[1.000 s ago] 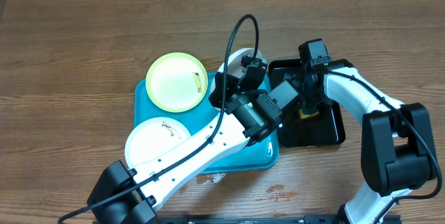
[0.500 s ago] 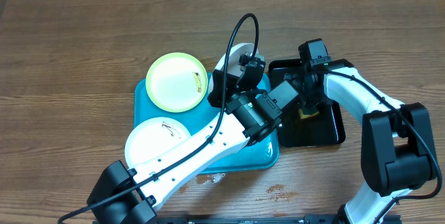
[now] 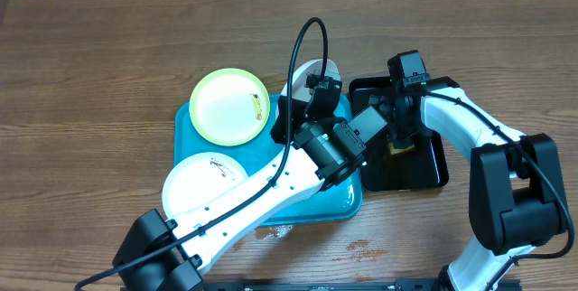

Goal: Clean dirty plates on tray and stack at the side
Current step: 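Lift the cleaned white plate with the left gripper and carry it left off the tray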

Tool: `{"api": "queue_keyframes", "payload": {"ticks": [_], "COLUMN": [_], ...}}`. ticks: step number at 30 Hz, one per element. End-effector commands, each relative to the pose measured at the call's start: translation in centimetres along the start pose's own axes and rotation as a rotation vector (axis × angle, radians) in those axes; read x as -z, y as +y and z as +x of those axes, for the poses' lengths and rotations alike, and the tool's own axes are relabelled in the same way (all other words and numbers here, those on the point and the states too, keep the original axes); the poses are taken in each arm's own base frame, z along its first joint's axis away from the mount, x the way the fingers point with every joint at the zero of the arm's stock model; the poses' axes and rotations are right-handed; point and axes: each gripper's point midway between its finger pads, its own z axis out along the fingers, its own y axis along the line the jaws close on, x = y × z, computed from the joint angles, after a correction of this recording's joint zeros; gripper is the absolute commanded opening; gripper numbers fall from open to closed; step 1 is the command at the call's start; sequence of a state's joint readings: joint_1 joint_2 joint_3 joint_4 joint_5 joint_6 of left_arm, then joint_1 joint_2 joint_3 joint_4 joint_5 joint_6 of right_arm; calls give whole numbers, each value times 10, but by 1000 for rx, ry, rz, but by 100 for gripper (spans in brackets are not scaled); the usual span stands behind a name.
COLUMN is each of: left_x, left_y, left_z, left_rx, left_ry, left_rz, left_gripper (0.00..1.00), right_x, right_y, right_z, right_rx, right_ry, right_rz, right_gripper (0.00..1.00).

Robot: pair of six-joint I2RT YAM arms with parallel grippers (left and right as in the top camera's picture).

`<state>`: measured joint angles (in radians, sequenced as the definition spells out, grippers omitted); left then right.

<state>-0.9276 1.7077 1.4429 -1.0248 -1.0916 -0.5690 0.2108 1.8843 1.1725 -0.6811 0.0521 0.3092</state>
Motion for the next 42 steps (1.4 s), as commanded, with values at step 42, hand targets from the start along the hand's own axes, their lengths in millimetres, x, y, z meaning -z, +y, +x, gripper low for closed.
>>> {"api": "queue_keyframes", "payload": {"ticks": [42], "left_x": [-268], "left_y": [291], "left_z": [271], "left_rx": [1066], "left_ry": [840], "left_rz": [-70], "left_gripper": [4], "right_x": [4], "right_y": [0], "right_z": [-7], "right_rx": [-1], "right_ry": [-21], "right_rz": [-1], "right_gripper": [100]}}
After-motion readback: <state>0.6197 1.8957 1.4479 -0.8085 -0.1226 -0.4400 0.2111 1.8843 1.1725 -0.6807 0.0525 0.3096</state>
